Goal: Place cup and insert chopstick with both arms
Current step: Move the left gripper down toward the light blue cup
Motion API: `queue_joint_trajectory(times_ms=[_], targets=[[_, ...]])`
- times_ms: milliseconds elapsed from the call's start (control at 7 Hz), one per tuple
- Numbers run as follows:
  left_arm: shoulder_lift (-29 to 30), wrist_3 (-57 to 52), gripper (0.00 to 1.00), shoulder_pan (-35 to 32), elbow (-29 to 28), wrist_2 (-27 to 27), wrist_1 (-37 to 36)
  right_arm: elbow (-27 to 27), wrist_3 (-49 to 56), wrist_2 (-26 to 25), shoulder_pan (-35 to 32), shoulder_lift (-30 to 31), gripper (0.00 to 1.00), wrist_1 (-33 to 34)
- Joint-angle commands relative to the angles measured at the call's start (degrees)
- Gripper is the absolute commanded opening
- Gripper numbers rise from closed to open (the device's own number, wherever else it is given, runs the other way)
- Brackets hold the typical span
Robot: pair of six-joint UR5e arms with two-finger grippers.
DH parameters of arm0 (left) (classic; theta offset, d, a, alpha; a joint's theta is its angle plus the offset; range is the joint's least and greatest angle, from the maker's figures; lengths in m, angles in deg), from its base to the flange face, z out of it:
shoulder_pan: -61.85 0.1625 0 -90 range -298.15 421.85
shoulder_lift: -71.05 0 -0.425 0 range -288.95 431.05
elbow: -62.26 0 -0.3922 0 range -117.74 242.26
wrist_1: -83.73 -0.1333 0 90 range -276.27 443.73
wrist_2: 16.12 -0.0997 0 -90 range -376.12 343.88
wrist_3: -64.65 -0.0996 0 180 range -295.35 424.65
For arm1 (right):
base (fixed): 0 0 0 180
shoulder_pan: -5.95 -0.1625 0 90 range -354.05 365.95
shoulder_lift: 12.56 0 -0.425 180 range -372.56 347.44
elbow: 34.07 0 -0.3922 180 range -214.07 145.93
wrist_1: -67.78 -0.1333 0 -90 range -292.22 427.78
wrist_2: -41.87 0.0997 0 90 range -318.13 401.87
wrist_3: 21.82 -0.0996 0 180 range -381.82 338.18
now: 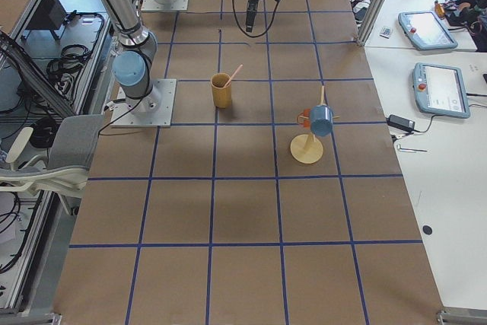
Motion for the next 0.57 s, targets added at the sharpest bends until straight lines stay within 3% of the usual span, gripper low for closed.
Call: queue_joint_trajectory(times_ms=[0,429], targets=[[0.31,0.13,1.00,-0.01,0.23,-0.14,-0.08,-0.12,-0.18,-0.01,0.00,-0.05,1.00,0.94],[0.05,-0.30,1.00,0.51,0.58,-0.14,0.17,0.14,-0.18,-0.18,0.00,-0.05,1.00,1.47]])
